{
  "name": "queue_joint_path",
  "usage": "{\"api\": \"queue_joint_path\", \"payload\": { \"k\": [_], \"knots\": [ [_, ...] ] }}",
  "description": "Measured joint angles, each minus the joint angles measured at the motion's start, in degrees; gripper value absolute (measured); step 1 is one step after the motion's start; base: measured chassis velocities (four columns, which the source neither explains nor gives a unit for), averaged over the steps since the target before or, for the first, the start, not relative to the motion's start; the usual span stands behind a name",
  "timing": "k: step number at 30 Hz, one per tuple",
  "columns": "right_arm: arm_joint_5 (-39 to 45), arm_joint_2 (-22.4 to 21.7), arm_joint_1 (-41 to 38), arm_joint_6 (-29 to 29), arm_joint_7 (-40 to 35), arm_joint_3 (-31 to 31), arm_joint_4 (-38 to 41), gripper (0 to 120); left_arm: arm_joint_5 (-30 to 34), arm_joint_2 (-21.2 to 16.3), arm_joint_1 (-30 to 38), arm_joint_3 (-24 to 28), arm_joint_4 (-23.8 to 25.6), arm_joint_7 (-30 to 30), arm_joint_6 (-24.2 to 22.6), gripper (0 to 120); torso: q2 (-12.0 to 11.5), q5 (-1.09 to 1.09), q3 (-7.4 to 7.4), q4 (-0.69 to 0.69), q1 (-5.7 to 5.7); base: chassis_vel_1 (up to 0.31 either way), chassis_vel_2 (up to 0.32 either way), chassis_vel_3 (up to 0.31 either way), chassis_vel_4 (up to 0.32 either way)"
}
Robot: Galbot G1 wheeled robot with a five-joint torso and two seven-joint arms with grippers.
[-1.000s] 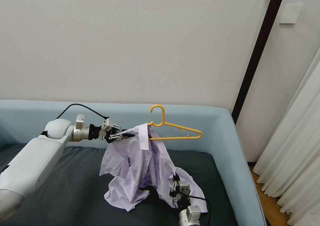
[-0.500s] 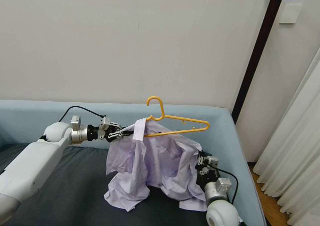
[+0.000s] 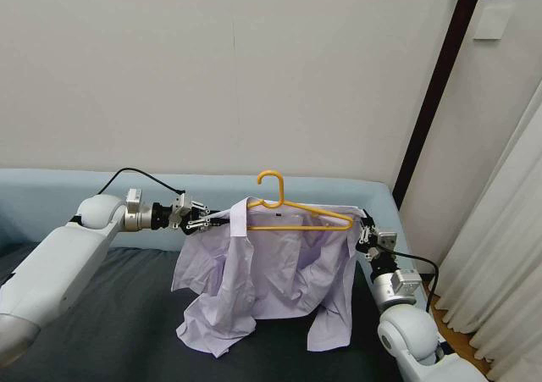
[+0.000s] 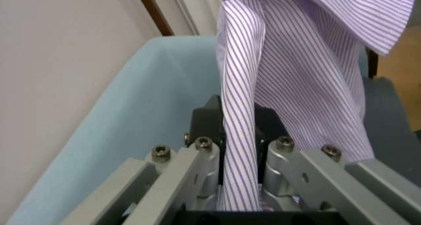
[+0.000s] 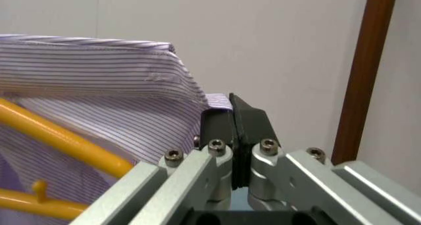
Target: Pick up the clothes from the sofa and hang them on the clothes hanger.
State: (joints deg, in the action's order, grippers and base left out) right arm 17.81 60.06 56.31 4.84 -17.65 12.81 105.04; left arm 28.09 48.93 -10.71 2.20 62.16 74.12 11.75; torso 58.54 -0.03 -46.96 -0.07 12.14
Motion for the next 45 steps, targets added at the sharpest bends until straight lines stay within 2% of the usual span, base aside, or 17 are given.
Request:
{"api": "queue_joint_path", "payload": {
  "k": [9, 15, 19, 20, 23, 26, 32, 36, 45],
  "knots": [
    [-1.6, -3.0, 1.8, 0.8, 3.9, 1.4, 5.1, 0, -4.6, 1.1, 3.6, 0.9, -2.1, -2.1, 0.3, 7, 0.0, 0.0, 0.0, 0.0, 0.0, 0.0, 0.0, 0.0, 0.0],
    [0.6, -3.5, 3.0, 3.3, 8.8, 0.5, 8.9, 0, -6.6, 1.6, 1.7, 0.1, -1.1, -4.6, 0.2, 7, 0.0, -0.02, 0.0, 0.01, -0.01, 0.0, 0.0, 0.0, 0.0],
    [3.0, -3.7, 3.4, 8.2, 19.8, -0.7, 10.3, 0, -8.2, 2.5, -1.4, -1.3, 0.0, -7.1, 0.2, 7, 0.0, -0.02, 0.01, 0.01, -0.01, 0.0, 0.0, 0.0, 0.0],
    [3.0, -3.7, 3.4, 8.2, 19.8, -0.7, 10.3, 0, -8.2, 2.5, -1.4, -1.3, 0.0, -7.1, 0.2, 7, 0.0, -0.02, 0.01, 0.01, -0.01, 0.0, 0.0, 0.0, 0.0],
    [5.2, -3.6, 3.6, 11.2, 26.9, -2.3, 9.4, 0, -7.3, 3.1, -3.6, -1.8, 1.1, -9.0, 0.0, 7, 0.0, -0.02, 0.01, 0.0, -0.01, 0.0, 0.0, 0.0, 0.0],
    [4.4, -2.9, 3.9, 11.7, 27.9, -3.0, 8.3, 0, -6.0, 3.4, -5.0, -1.9, 1.9, -10.1, -0.2, 7, 0.0, -0.02, 0.01, 0.0, -0.01, 0.0, 0.0, 0.0, 0.0],
    [-2.8, -0.6, 5.8, 11.1, 26.0, -4.0, 4.2, 0, -3.6, 3.9, -7.4, -2.0, 3.4, -11.3, -0.4, 7, 0.0, 0.0, 0.0, 0.01, -0.01, 0.0, 0.0, 0.0, 0.0],
    [-8.2, -0.4, 8.2, 10.1, 25.1, -4.4, 2.1, 0, -1.6, 3.3, -7.0, -1.9, 3.6, -11.6, -0.2, 7, 0.0, 0.0, 0.01, -0.01, -0.01, 0.0, 0.0, 0.0, 0.0],
    [-11.5, 0.9, 8.3, 11.6, 27.1, -5.5, -0.6, 0, 0.5, 1.5, -5.7, -1.5, 4.6, -10.6, -0.2, 7, 0.0, 0.0, 0.01, 0.01, -0.01, 0.0, 0.0, 0.0, 0.0]
  ]
}}
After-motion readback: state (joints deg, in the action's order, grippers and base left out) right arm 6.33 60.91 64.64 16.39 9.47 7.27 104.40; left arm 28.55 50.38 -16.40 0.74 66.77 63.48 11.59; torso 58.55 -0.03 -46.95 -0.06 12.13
